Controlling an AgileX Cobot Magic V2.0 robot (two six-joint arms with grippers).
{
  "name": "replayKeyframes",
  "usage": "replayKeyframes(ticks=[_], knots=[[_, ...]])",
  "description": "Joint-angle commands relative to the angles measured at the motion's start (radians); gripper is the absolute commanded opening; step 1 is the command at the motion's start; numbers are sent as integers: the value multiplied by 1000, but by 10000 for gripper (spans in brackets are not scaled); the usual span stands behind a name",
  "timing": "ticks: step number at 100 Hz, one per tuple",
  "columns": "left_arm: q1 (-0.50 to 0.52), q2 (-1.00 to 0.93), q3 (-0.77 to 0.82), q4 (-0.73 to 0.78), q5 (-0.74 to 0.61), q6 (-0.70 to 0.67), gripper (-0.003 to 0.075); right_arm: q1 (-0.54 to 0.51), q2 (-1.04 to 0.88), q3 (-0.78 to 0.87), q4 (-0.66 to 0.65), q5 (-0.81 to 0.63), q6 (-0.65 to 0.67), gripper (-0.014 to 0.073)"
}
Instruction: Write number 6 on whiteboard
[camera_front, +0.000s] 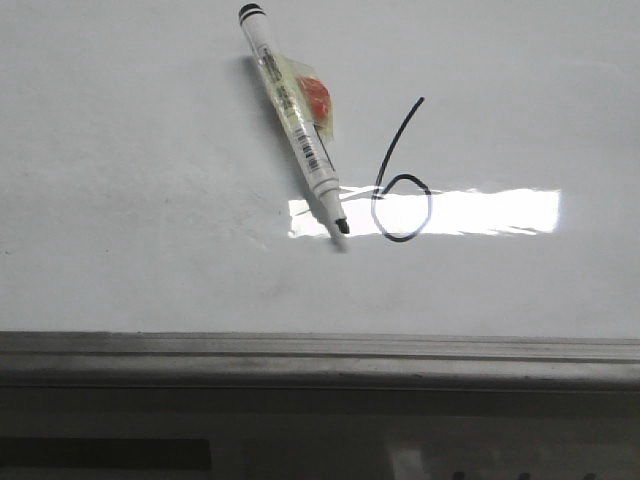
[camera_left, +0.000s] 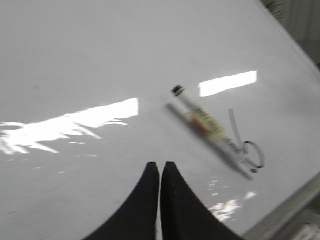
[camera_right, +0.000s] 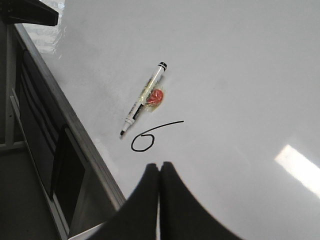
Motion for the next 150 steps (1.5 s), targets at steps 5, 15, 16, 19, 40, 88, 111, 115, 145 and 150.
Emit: replayKeyframes(ticks=[5,15,16,19,40,88,111,115,145,150], knots=[[198,-62,40,589,55,-460,-20,-4,16,-21,-20,-73,4,-64],[349,-125,87,985,150,-979,-20,-4,16,-21,-20,-73,4,-64],[358,-129,95,1000,157,-1025,-20,-4,16,-21,-20,-73,4,-64],[393,-149,109,1053,173,-1093,-20,-4,16,-21,-20,-73,4,-64],[558,-257,204,1102,213,-1175,-20,-4,16,-21,-20,-73,4,-64],[596,-297,204,1110,357,-1225,-20,-4,16,-21,-20,-73,4,-64],[596,-297,204,1110,357,-1225,-20,-4,16,-21,-20,-73,4,-64],[596,-297,204,1110,357,-1225,-20,-4,16,-21,-20,-73,4,-64],[596,-297,204,1110,357,-1225,-20,-4,16,-21,-20,-73,4,-64],[596,-297,204,1110,357,-1225,-20,-4,16,-21,-20,-73,4,-64]])
